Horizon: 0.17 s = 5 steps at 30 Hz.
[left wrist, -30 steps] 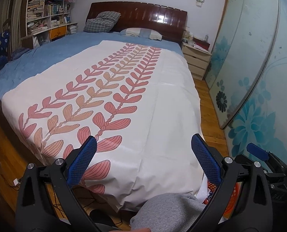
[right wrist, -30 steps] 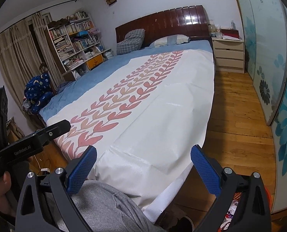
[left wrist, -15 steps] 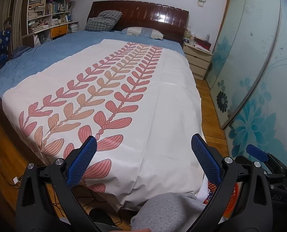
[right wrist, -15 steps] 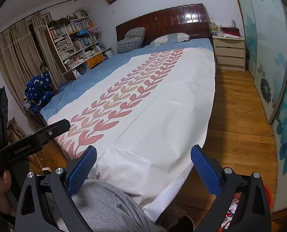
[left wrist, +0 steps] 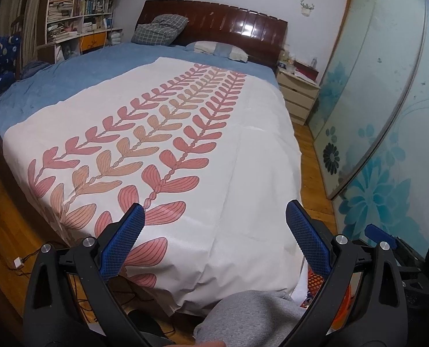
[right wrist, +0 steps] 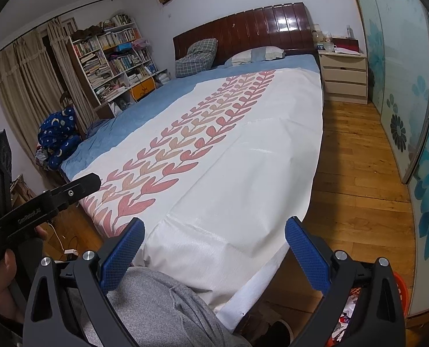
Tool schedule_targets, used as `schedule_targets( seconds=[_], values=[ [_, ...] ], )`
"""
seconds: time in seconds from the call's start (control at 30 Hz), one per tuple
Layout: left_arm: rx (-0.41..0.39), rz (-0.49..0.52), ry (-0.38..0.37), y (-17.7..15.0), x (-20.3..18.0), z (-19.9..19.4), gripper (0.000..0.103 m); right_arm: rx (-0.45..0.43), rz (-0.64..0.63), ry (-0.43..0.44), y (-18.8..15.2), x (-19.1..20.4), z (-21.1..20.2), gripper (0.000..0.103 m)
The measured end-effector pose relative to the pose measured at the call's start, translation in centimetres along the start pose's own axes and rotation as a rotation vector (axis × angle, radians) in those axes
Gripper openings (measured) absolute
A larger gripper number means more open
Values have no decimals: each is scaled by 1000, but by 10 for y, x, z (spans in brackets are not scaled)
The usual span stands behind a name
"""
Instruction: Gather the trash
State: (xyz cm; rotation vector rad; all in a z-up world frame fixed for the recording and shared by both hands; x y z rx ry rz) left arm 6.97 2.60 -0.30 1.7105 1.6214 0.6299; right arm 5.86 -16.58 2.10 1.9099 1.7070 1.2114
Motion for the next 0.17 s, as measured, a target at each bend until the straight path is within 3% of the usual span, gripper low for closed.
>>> schedule_targets(
  seconds=[0.17],
  values=[
    [12, -1, 2, 0, 0, 2, 97, 4, -1, 1, 0, -1, 0, 96]
  ],
)
Point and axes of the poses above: each gripper's, at about its wrist camera, not at the fingertips, and z roughly the way its jaws point, x to its left, y to its top, the point moved 1 cm from there along z, roughly the way its jaws point, and after that the axes turned 6 degrees about z, right-handed, at the moved point
